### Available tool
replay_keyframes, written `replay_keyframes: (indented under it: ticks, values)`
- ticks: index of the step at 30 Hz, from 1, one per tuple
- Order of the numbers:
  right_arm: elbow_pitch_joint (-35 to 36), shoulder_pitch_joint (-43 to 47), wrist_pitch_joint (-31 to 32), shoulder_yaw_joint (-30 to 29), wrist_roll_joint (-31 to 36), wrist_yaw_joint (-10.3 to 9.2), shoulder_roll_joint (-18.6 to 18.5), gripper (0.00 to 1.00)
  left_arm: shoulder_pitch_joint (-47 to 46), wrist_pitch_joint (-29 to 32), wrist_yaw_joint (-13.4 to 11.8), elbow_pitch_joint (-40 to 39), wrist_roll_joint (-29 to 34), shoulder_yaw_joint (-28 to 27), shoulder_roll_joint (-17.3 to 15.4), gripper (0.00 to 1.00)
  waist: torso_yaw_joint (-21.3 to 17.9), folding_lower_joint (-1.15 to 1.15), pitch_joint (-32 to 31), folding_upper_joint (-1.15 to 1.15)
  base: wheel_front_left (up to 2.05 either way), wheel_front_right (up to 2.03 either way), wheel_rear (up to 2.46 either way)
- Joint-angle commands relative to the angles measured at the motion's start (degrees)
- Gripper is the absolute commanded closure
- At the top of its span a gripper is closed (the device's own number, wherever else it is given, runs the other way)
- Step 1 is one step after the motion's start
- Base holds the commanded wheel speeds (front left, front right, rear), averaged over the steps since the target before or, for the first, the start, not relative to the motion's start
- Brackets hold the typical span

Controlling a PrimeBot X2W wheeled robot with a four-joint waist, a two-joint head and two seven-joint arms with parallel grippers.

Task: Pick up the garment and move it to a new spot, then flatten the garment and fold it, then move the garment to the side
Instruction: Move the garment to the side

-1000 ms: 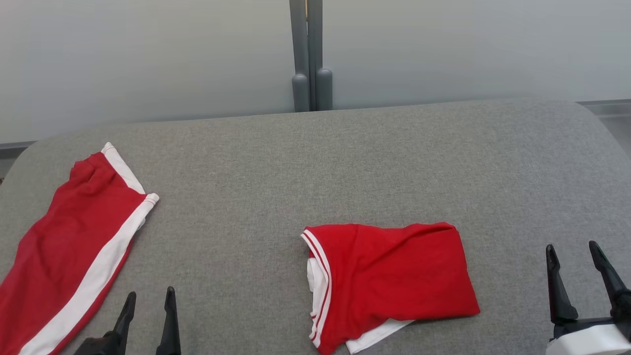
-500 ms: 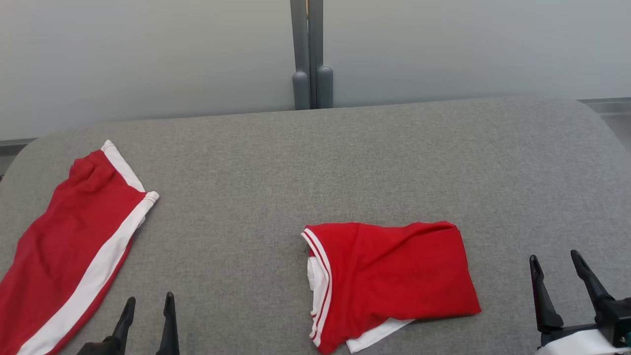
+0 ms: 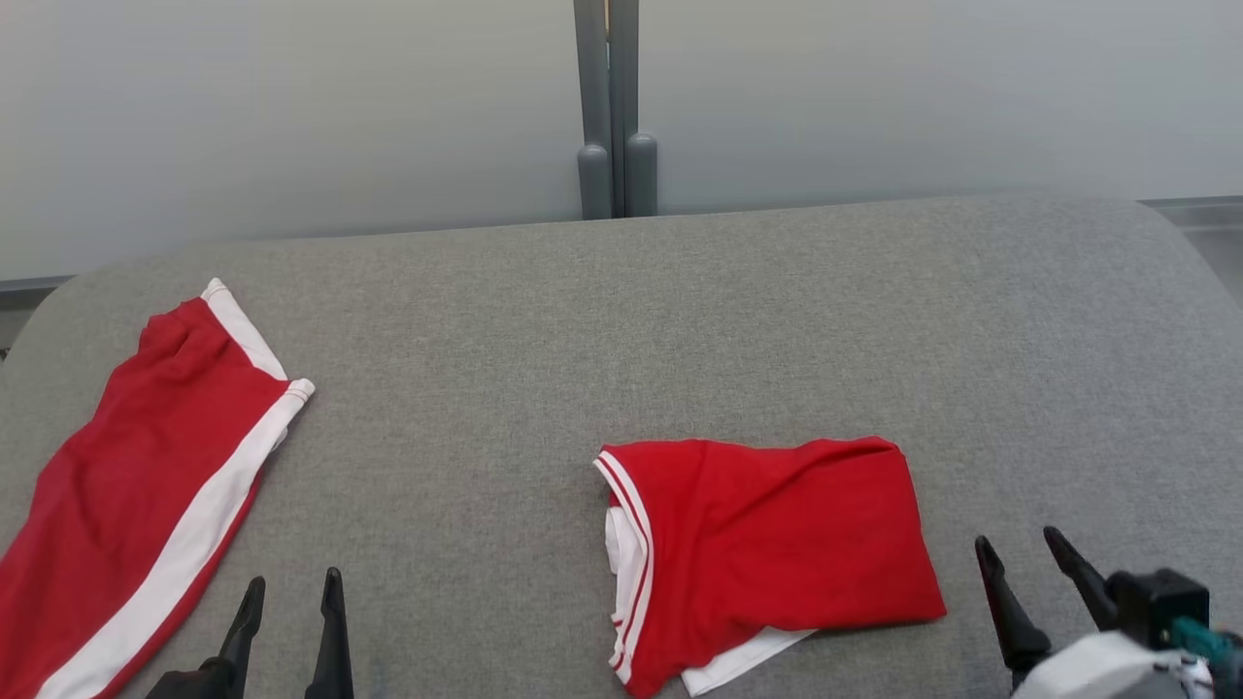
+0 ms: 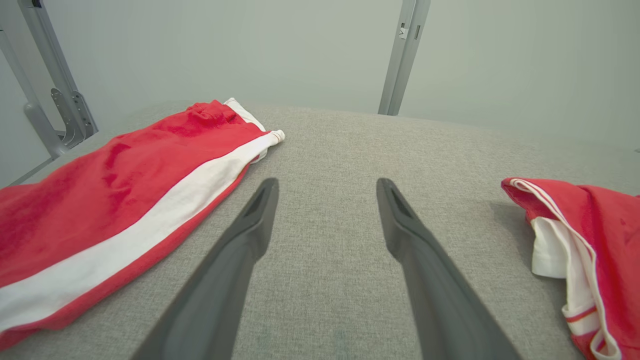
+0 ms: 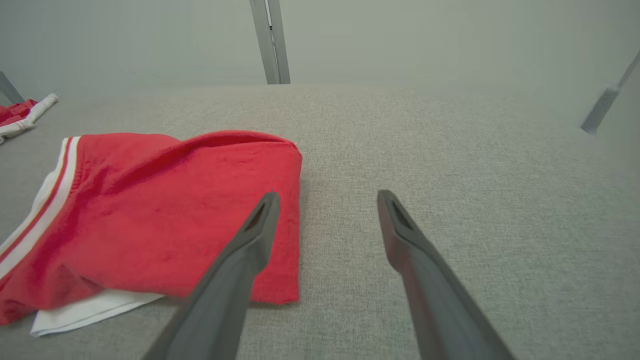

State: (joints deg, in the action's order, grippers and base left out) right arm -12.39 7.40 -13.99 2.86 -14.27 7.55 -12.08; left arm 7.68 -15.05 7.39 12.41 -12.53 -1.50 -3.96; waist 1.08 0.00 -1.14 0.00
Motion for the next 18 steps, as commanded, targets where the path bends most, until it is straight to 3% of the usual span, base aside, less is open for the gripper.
replay_keyframes:
  ticks: [1, 10, 18]
  values:
    - [-0.08, -2.57, 1.72, 0.74, -1.38, -0.12, -1.45, 0.0, 0.33, -0.15, 0.17, -0.28, 0.03, -0.25, 0.14, 0.0, -0.28, 0.0, 0.03, 0.0, 0.0, 0.0, 0.0]
    - [3.8, -14.22, 28.68, 12.02, -15.75, -0.11, -10.67, 0.0, -0.66, -0.15, 0.18, -1.89, 0.05, -0.68, 0.56, 0.0, -1.64, 0.0, 2.89, 0.0, 0.0, 0.0, 0.0]
    - [-3.91, -22.06, 32.92, 13.51, -18.19, -0.09, -8.02, 0.0, -3.04, -0.15, 0.17, -1.99, 0.19, 0.48, 0.56, 0.0, -1.2, 0.0, 6.66, 0.0, 0.0, 0.0, 0.0]
